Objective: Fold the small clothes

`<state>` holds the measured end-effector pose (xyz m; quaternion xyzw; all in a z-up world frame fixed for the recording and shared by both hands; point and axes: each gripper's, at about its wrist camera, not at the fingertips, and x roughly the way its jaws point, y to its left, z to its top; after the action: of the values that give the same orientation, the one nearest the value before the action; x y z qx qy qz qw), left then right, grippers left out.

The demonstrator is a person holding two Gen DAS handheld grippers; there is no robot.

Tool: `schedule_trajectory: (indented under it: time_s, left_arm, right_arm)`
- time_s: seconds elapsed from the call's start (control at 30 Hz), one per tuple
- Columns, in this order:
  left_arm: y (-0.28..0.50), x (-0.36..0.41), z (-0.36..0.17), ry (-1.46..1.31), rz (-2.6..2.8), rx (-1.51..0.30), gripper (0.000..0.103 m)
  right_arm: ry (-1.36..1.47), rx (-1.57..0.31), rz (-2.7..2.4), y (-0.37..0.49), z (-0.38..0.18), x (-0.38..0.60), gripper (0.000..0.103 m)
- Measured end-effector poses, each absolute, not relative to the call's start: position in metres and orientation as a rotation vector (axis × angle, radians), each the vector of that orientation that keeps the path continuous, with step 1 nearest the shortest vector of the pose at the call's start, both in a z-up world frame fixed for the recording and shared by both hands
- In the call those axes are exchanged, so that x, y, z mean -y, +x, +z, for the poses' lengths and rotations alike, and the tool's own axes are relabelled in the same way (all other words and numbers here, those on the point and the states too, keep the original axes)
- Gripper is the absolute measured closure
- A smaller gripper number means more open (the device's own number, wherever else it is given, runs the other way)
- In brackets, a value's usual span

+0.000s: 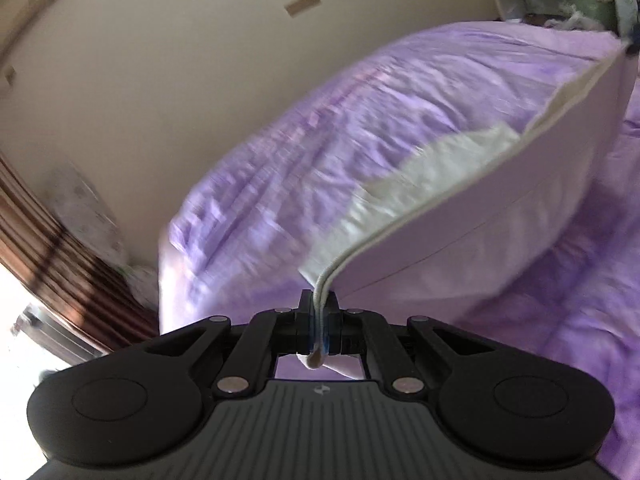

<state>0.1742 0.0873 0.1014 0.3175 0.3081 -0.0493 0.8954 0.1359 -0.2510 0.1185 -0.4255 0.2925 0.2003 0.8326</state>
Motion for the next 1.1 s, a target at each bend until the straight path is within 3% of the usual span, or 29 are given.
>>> schedule_trajectory:
  time_s: [0.27, 0.47, 0.87, 1.1]
  left_arm:
    - [0.274, -0.079, 0.105, 0.643, -0.002, -0.592, 0.099]
    - [0.35, -0.085, 0.071, 0.626, 0.021, -0.628, 0.099]
    - [0.488, -0.097, -0.064, 0.631, -0.019, -0.828, 0.098]
    - [0.524, -0.109, -0.113, 0.579, -0.03, -0.884, 0.095]
  right_arm:
    - [-0.792, -0.556, 0.265, 0.25, 0.139, 0.237, 0.103]
    - [-0.702, -0.566, 0.223, 0.342, 0.122, 0.226, 0.103]
    - [-0.632, -0.728, 0.239, 0.511, -0.026, 0.202, 0.103]
    - [-0.596, -0.799, 0.248, 0.565, -0.1, 0.198, 0.103]
